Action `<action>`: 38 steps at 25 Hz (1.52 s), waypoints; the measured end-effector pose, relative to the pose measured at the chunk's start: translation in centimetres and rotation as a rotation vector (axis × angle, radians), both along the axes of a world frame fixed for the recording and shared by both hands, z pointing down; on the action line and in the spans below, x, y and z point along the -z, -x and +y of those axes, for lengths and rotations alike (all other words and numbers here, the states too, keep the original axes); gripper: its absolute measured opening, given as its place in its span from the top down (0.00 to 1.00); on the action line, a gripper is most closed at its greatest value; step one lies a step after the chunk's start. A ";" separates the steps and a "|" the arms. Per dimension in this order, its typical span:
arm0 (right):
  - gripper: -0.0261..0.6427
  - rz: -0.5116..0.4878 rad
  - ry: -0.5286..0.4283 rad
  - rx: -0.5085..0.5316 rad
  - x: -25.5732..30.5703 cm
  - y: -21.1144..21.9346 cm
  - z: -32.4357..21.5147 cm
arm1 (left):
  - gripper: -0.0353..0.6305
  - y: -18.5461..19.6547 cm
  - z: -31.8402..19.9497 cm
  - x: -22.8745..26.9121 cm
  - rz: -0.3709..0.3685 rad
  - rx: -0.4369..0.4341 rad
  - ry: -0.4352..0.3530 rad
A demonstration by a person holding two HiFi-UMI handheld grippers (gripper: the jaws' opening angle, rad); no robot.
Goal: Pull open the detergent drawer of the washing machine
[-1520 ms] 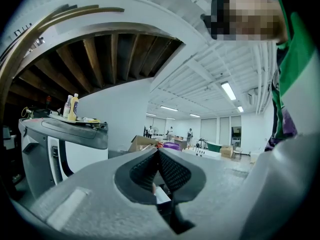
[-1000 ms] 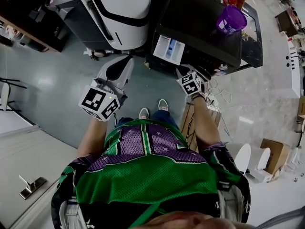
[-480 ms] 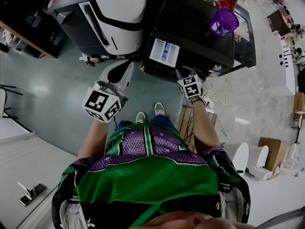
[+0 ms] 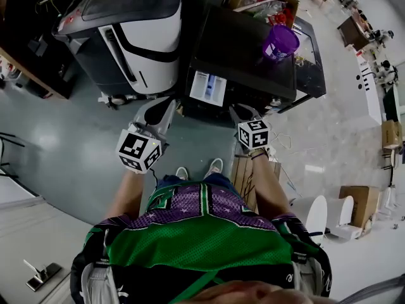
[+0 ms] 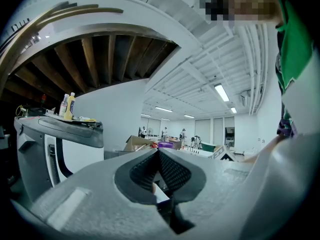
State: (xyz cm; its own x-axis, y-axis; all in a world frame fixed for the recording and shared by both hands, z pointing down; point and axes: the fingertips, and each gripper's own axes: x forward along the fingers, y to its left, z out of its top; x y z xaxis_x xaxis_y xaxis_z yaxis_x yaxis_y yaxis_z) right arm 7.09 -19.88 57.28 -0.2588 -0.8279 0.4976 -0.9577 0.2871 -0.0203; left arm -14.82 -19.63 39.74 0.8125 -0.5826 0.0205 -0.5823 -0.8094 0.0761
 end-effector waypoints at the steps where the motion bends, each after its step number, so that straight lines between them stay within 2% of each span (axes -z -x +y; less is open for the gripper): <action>1: 0.86 -0.016 -0.019 -0.007 1.0 0.0 0.0 | 0.92 -0.1 0.0 0.0 -0.002 0.002 0.000; 7: 0.86 -0.099 -0.131 -0.003 6.8 -0.1 -0.2 | 0.92 -1.5 -0.3 1.0 0.001 0.025 -0.004; 10: 0.86 -0.112 -0.202 0.021 10.1 -0.9 0.3 | 0.92 -2.8 0.0 2.0 -0.020 0.045 -0.029; 13: 0.86 -0.123 -0.272 0.028 13.7 -2.9 1.2 | 0.92 -4.0 0.4 2.9 -0.032 0.072 -0.048; 19: 0.86 -0.165 -0.378 0.003 19.3 -8.1 3.2 | 0.92 -7.0 1.2 4.9 0.013 0.103 -0.050; 25: 0.86 -0.194 -0.454 0.000 23.0 -11.2 5.3 | 0.92 -9.5 2.4 7.4 0.043 0.123 -0.082; 29: 0.86 -0.202 -0.509 -0.006 25.6 -12.8 6.0 | 0.92 -10.8 3.2 9.5 0.038 0.122 -0.124; 35: 0.86 -0.224 -0.595 -0.006 28.1 -13.7 7.3 | 0.92 -11.9 3.9 11.7 0.093 0.117 -0.149; 38: 0.86 -0.216 -0.613 -0.013 28.6 -13.9 8.0 | 0.92 -12.5 4.1 12.2 0.090 0.113 -0.162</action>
State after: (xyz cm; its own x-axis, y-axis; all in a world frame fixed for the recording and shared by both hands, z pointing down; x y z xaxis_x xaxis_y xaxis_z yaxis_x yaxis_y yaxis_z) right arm 21.00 -11.92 28.67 -0.2883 -0.9489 -0.1280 -0.9538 0.2963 -0.0486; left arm -2.30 -15.48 27.55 0.7359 -0.6602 -0.1503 -0.6671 -0.7450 0.0061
